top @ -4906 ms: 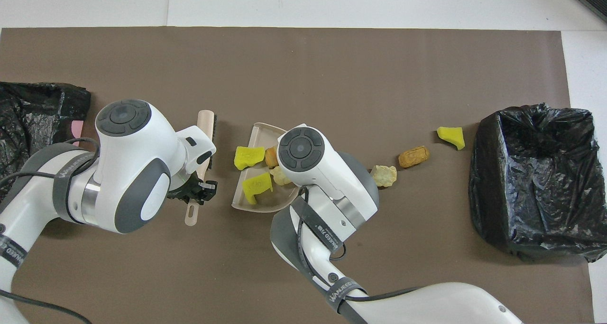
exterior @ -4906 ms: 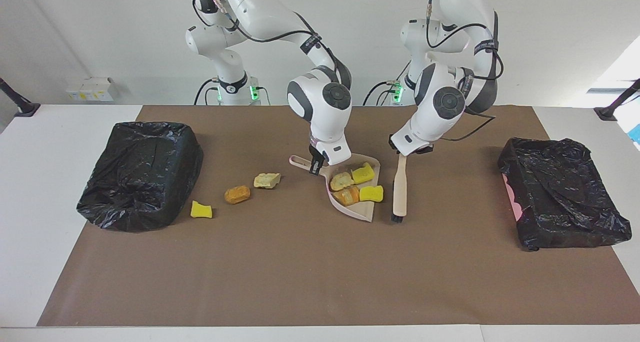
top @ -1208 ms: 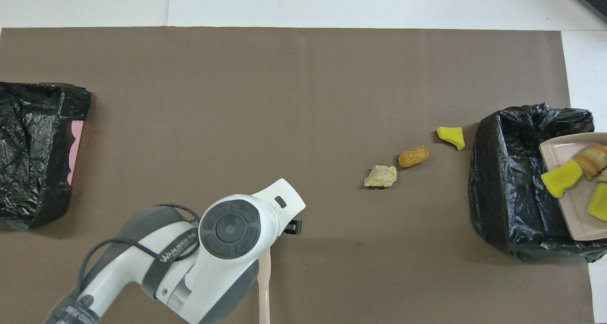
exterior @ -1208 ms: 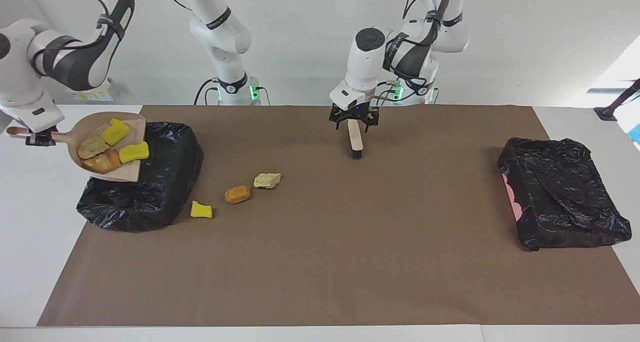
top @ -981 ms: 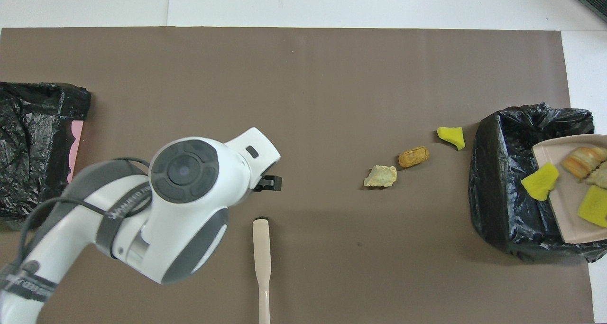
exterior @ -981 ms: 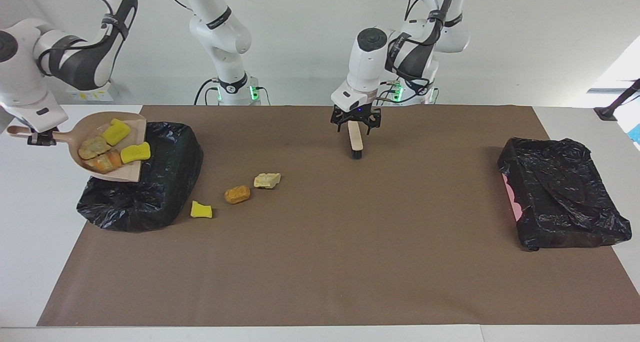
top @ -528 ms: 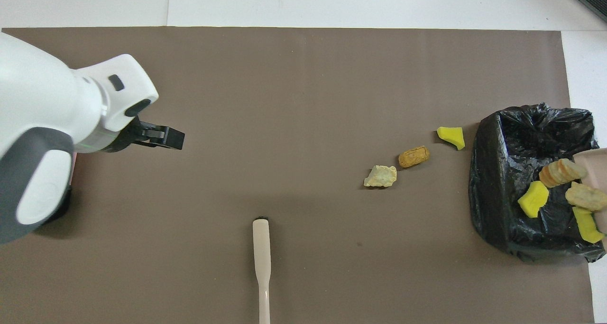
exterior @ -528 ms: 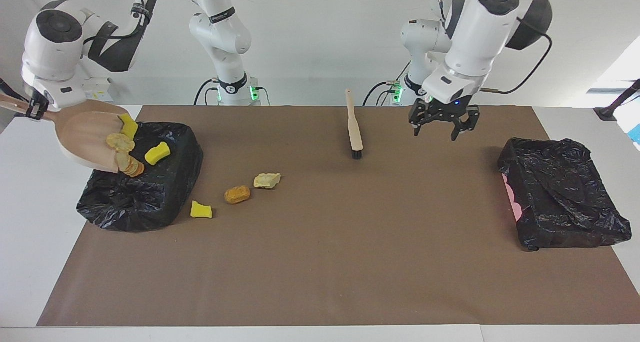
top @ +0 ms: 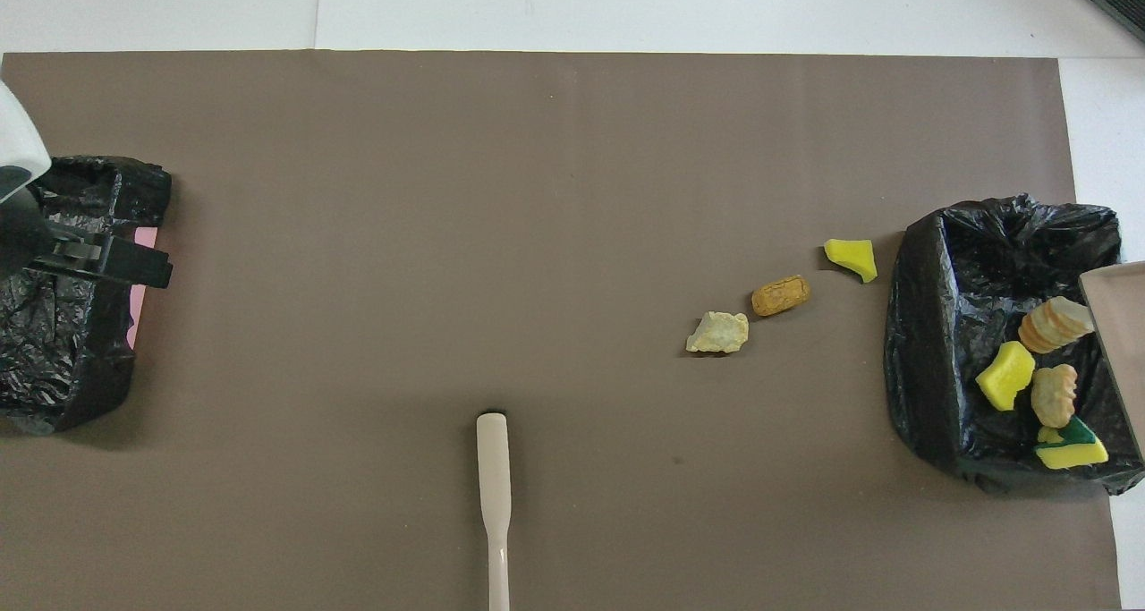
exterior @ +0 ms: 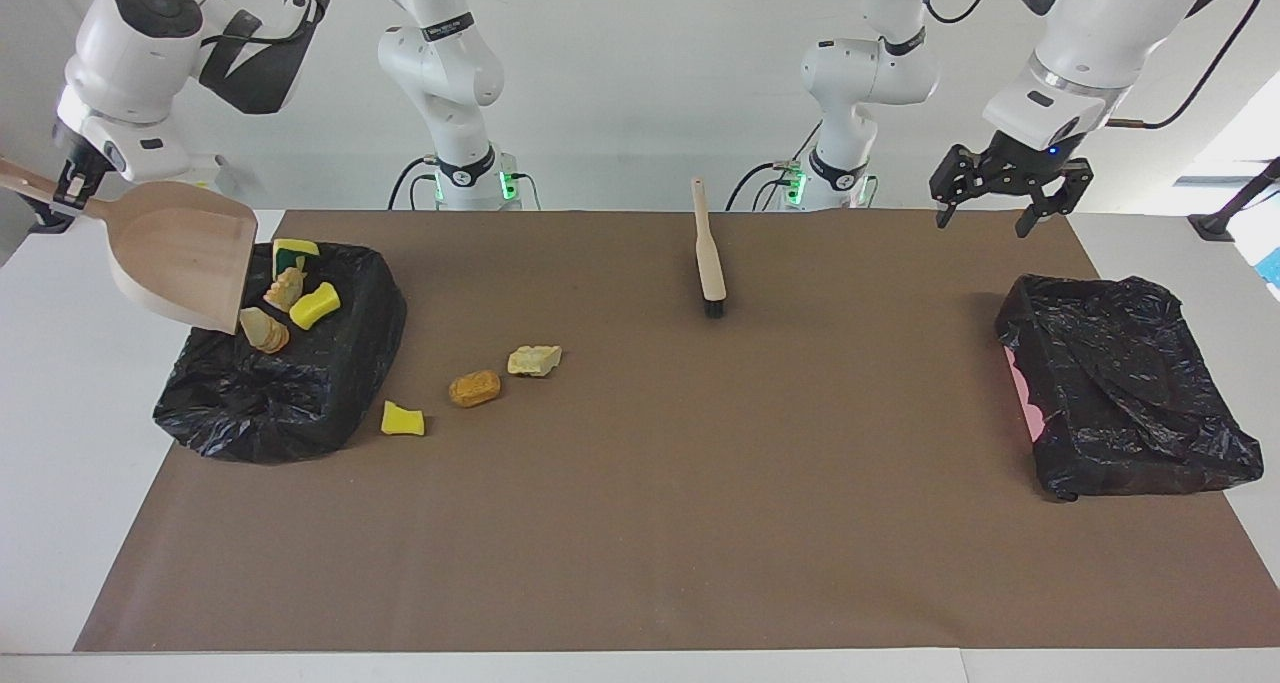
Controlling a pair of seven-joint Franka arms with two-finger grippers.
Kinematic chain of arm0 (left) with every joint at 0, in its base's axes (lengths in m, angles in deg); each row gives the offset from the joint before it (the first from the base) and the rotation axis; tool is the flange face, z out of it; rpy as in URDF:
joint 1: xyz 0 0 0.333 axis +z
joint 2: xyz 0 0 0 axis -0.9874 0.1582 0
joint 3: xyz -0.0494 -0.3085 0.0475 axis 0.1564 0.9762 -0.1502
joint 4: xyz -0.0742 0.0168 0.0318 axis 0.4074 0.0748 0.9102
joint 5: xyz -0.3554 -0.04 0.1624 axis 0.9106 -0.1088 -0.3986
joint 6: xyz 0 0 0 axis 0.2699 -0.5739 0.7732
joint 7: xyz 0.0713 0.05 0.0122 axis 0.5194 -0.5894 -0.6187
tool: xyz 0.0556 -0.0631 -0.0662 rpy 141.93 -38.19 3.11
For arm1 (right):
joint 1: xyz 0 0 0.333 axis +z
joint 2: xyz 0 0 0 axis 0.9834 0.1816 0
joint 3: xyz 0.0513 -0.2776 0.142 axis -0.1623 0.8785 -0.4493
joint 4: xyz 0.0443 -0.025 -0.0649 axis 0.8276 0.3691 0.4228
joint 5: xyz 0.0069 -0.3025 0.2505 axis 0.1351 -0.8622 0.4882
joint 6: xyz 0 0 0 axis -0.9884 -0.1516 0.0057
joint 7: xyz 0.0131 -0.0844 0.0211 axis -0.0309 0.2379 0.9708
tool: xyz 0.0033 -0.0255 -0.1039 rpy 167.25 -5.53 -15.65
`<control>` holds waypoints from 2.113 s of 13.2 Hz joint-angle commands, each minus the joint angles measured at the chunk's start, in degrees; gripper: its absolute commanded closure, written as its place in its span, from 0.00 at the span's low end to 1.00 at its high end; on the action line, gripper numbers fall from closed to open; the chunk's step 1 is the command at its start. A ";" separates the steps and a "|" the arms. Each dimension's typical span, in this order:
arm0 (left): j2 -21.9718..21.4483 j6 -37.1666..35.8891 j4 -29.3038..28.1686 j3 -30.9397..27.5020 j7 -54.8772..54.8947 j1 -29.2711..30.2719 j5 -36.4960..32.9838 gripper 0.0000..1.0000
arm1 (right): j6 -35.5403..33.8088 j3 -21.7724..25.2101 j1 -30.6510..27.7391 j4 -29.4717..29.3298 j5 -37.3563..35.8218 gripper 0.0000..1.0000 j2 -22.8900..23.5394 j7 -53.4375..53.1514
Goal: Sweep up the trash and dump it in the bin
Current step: 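Tip the dustpan into the bin while the left gripper drops the brush, then bring the empty dustpan back to the table center with the right gripper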
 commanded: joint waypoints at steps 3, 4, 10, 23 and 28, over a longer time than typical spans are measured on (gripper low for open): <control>-0.84 -2.17 1.26 5.15 1.26 5.14 -0.82 0.00 | -7.34 -0.45 7.93 -0.84 4.47 1.00 -0.87 -5.10; -0.85 -2.17 1.26 5.68 1.17 5.33 -0.91 0.00 | -7.52 -0.45 9.08 -0.84 7.53 1.00 -0.87 -5.46; -1.90 -2.44 0.91 5.68 0.91 5.25 -0.47 0.00 | -11.82 -0.46 15.92 -0.31 24.76 1.00 2.55 -15.89; -2.60 -1.91 0.29 4.10 0.73 5.33 -0.56 0.00 | -8.93 -0.54 40.09 -12.42 43.60 1.00 21.44 -74.94; -2.60 -1.91 0.29 4.01 0.73 5.42 -0.56 0.00 | -6.12 -0.54 47.57 -18.92 51.75 1.00 29.60 -107.81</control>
